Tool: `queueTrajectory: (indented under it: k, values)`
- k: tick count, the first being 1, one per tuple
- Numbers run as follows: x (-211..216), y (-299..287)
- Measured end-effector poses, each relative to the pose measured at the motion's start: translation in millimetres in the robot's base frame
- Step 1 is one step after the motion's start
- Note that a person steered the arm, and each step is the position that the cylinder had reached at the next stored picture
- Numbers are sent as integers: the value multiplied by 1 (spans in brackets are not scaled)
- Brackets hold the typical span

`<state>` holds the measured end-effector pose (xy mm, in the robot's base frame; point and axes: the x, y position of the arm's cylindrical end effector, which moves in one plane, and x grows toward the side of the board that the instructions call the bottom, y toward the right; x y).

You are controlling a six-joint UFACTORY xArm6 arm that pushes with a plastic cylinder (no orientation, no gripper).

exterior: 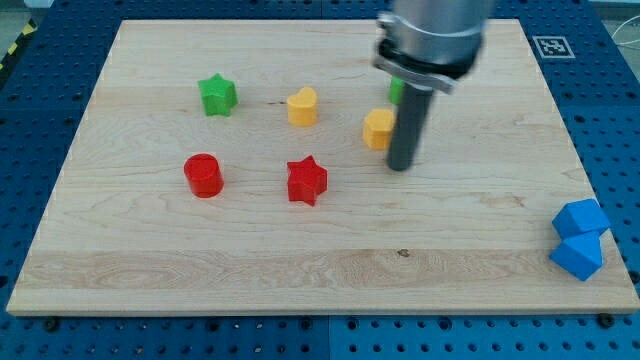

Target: Push the red star towards the bottom right of the board

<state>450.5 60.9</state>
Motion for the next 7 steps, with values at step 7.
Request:
queueTrajectory:
  k: [7]
  values:
    - [43, -28]
